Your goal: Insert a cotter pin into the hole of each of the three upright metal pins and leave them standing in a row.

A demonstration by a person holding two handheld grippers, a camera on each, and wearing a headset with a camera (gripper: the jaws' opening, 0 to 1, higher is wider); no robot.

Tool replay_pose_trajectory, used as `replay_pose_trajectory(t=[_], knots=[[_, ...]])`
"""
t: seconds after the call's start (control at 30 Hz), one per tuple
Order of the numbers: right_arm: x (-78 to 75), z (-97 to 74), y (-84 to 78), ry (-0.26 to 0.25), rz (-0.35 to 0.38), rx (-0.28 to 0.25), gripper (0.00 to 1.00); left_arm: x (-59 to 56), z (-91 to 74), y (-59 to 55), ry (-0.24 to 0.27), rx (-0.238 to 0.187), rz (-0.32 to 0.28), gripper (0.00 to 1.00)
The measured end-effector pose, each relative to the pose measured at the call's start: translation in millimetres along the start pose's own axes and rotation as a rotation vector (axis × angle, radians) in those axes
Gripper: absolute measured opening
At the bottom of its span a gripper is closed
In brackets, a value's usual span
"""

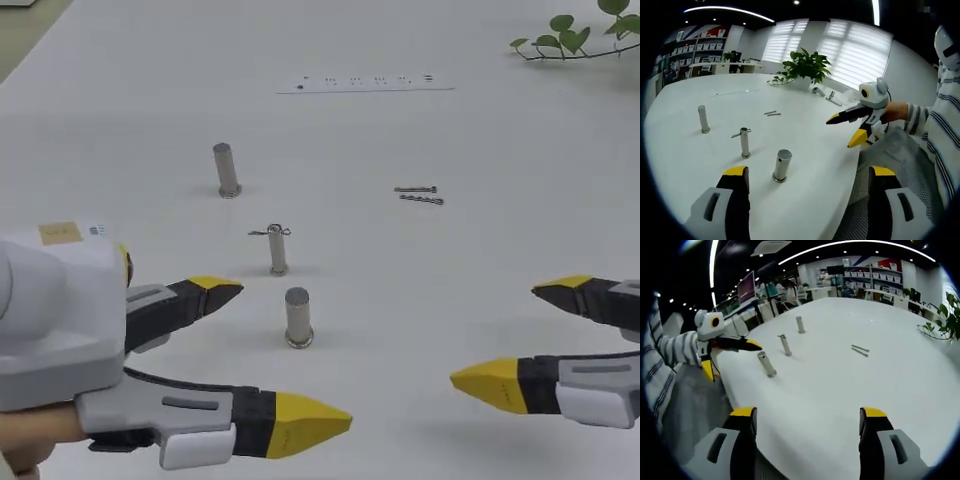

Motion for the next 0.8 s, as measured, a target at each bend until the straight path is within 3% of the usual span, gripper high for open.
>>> replay_pose_trajectory(t=[0.2,0.27,0.37,0.57,0.8], knots=[[-2.2,-0.5,6.9,0.071,-0.002,0.033,0.82,3.4,-3.8,-9.1,0.032,0.029,-0.007,0.99],[-4.1,0.6,9.8,0.082,-0.017,0.045,0.79,1.8,-3.9,-12.9,0.024,0.054,-0.038,0.99],[-7.4,3.4,17.7,0.107,-0.046,0.056,0.77,-0.5,-2.6,-11.2,0.012,0.051,-0.020,0.99],[-17.7,12.2,36.2,0.174,-0.136,0.097,0.65,0.9,-2.8,-7.9,0.033,0.043,-0.015,0.99],[-33.5,28.1,54.1,0.219,-0.265,0.172,0.62,6.1,-7.0,-16.1,0.064,0.053,-0.054,0.99]])
Point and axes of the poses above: the centre of the closed fingertips' face, and the gripper's own axes: z roughly forward along the fingers, x roughly to its left, y roughly out of its top, the point moved 4 cm from there along -z, roughly backward along the fingers, and after that the axes turned 1 degree about z, right-handed, at the moved point
